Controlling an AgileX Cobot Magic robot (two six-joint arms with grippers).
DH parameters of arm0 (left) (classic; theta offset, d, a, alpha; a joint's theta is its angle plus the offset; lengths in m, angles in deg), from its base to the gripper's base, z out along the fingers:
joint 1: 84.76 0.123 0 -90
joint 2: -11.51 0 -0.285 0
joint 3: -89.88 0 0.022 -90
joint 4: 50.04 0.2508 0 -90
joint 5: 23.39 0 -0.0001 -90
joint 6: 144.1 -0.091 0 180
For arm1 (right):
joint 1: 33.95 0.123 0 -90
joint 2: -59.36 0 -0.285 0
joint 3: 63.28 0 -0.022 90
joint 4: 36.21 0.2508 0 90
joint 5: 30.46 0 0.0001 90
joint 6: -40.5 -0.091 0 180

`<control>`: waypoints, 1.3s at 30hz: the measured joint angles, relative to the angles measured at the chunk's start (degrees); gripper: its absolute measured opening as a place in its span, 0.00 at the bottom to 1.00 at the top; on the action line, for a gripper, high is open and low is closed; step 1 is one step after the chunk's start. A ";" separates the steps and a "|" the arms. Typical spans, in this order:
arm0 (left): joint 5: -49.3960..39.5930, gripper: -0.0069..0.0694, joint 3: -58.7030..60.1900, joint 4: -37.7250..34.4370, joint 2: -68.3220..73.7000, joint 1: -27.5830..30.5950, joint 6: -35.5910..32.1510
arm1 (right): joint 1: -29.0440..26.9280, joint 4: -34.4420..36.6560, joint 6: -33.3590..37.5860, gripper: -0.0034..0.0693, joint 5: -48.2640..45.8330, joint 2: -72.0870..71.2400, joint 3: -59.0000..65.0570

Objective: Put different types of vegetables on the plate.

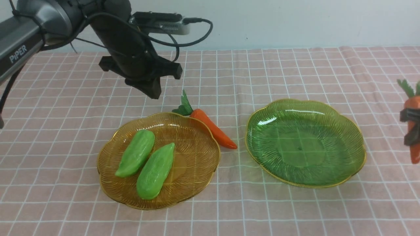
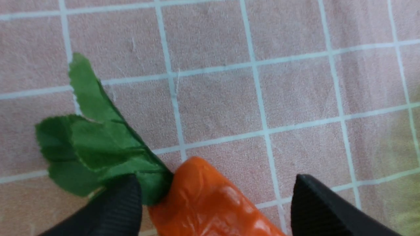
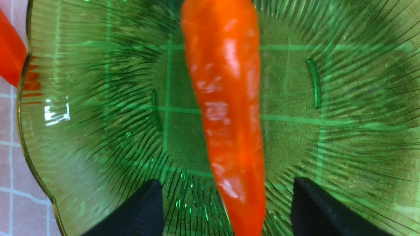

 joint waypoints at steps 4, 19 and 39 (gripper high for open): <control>0.28 0.82 0.00 -0.36 1.14 0.00 0.00 | 0.00 -0.20 0.12 0.74 -0.67 0.00 0.00; 1.56 0.64 -0.09 -4.21 2.54 0.00 0.00 | 0.00 -0.37 1.23 0.75 -1.00 0.00 0.00; -2.45 0.41 -10.90 -11.43 2.66 0.00 -4.81 | 0.00 -3.06 1.28 0.75 -6.60 -4.39 -0.14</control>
